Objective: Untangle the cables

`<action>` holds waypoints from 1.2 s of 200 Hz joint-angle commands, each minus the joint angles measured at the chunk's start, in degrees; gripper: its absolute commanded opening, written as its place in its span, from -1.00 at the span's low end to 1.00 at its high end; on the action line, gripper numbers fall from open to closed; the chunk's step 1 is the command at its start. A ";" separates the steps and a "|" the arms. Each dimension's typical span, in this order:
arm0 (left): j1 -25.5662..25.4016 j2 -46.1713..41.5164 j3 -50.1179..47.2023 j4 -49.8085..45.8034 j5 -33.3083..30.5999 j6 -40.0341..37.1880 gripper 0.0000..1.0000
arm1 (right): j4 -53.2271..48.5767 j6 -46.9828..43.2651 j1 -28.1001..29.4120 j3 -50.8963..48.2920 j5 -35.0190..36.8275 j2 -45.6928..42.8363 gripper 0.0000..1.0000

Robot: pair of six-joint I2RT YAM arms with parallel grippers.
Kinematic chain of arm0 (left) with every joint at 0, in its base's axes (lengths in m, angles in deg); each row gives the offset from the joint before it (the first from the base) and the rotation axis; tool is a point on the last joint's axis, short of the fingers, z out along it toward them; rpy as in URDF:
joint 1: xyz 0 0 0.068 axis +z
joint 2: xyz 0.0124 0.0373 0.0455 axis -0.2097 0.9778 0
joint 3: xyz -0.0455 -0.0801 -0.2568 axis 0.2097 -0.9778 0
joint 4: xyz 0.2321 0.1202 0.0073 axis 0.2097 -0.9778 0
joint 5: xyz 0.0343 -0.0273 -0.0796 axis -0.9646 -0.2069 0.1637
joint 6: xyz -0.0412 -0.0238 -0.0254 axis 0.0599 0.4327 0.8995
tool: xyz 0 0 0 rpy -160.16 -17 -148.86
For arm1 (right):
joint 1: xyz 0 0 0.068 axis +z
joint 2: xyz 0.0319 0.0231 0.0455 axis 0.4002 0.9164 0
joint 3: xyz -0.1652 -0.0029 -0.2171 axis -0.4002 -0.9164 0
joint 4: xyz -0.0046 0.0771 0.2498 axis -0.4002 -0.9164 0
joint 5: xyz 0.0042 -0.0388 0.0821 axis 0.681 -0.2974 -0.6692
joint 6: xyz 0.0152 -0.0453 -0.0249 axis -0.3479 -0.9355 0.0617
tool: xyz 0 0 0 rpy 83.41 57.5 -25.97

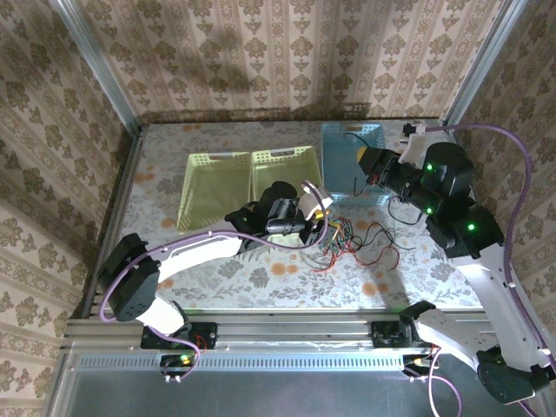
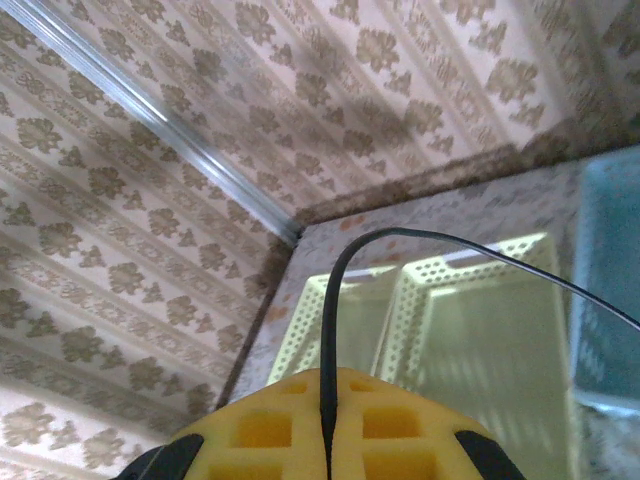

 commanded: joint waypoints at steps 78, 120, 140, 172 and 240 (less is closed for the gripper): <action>0.23 -4.15 -5.85 2.27 -10.17 4.07 0.27 | 5.68 -5.51 -12.89 8.10 -0.22 24.84 -1.00; 0.25 -4.01 -5.55 2.13 -11.13 4.34 0.29 | 4.55 -5.36 -12.89 13.49 7.24 39.16 -1.00; 0.33 -4.26 -5.30 1.74 -11.79 4.51 0.29 | 6.58 -4.35 -12.63 12.40 11.60 44.02 -0.45; 1.03 -5.85 -6.31 2.29 -12.54 5.44 0.30 | 5.63 -3.32 -12.29 10.10 10.72 46.38 0.03; 2.73 -5.33 -7.54 2.08 -12.97 5.42 0.30 | -4.20 -4.07 -7.99 -10.45 12.77 20.26 0.18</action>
